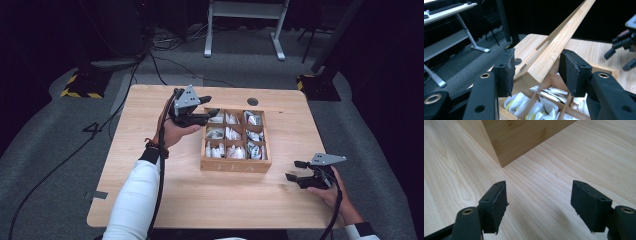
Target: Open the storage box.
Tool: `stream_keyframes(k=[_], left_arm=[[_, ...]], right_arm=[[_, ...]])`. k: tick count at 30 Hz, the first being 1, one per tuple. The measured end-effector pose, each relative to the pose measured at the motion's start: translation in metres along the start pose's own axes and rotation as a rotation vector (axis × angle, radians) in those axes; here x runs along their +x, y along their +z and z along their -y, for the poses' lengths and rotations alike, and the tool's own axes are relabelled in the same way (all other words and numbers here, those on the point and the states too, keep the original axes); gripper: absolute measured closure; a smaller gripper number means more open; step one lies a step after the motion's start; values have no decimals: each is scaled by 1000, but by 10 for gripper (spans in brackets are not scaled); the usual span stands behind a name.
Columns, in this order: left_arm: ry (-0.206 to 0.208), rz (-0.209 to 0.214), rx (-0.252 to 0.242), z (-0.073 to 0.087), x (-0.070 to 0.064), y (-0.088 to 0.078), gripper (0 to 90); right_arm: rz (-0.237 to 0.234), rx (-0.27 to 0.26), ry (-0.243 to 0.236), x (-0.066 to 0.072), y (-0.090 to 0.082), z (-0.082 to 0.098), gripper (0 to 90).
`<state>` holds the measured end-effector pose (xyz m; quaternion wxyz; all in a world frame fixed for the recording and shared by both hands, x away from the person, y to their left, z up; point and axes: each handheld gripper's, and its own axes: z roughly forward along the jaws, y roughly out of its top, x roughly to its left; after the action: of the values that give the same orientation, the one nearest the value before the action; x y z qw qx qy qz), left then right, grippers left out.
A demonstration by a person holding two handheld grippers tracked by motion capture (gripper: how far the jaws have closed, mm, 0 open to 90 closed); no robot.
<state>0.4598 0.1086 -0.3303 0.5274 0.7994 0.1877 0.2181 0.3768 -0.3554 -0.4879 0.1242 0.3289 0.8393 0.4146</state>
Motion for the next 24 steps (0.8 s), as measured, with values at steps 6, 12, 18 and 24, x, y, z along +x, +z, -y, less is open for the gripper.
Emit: stream_keyframes(k=[6, 12, 18, 24], left_arm=[[-18, -10, -15, -11, 14, 5, 488], [-36, -35, -20, -19, 24, 11, 493], [-43, -54, -7, -28, 33, 15, 498], [-59, -64, -3, -34, 43, 21, 499]], right_arm=[[-20, 19, -11, 1, 8, 4, 298], [-17, 16, -8, 1, 12, 5, 288], [-4, 19, 0, 1, 14, 6, 274], [25, 39, -5, 2, 17, 6, 240]])
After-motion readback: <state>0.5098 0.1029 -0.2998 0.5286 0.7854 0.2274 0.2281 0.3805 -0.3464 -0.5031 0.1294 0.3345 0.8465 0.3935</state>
